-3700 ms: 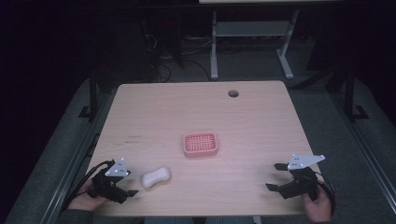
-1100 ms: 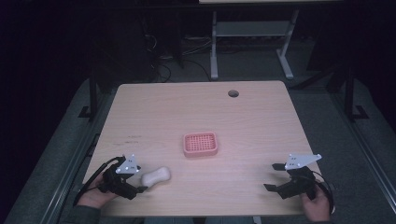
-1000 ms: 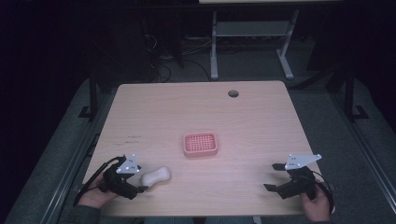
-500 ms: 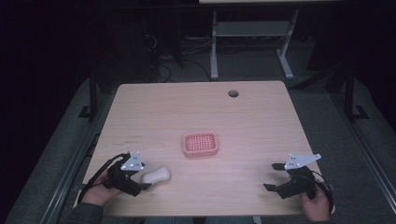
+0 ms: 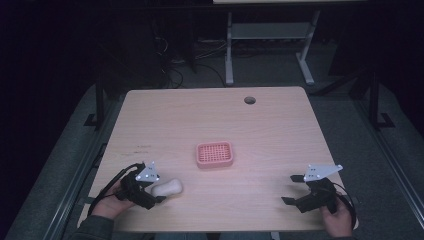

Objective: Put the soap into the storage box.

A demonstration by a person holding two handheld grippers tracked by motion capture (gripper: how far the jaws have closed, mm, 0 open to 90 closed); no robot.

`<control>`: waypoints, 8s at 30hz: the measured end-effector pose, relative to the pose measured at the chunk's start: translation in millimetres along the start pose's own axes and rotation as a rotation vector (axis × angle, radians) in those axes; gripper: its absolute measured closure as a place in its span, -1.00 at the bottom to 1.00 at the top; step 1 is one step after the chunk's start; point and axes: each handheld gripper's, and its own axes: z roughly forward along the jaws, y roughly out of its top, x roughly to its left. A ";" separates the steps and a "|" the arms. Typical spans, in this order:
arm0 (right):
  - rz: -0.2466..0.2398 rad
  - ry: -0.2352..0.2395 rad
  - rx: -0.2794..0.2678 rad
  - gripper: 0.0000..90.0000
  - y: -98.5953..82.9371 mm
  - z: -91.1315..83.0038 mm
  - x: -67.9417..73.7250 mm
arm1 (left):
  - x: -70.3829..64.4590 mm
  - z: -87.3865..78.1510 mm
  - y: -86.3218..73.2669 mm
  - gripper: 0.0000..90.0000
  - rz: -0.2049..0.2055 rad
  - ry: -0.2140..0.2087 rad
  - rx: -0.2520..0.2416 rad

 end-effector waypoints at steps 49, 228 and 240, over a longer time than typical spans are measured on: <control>-0.007 -0.001 -0.002 -0.69 1.0 -0.7 0.4 | 6.4 28.0 15.8 0.04 -0.003 -0.087 0.091; 0.001 0.011 -0.051 -0.69 -2.9 -6.6 2.2 | 40.4 50.4 148.5 0.10 0.120 -0.146 0.063; 0.003 0.012 -0.057 -0.69 -3.1 -7.1 2.0 | 43.5 53.0 159.4 0.10 0.130 -0.147 0.064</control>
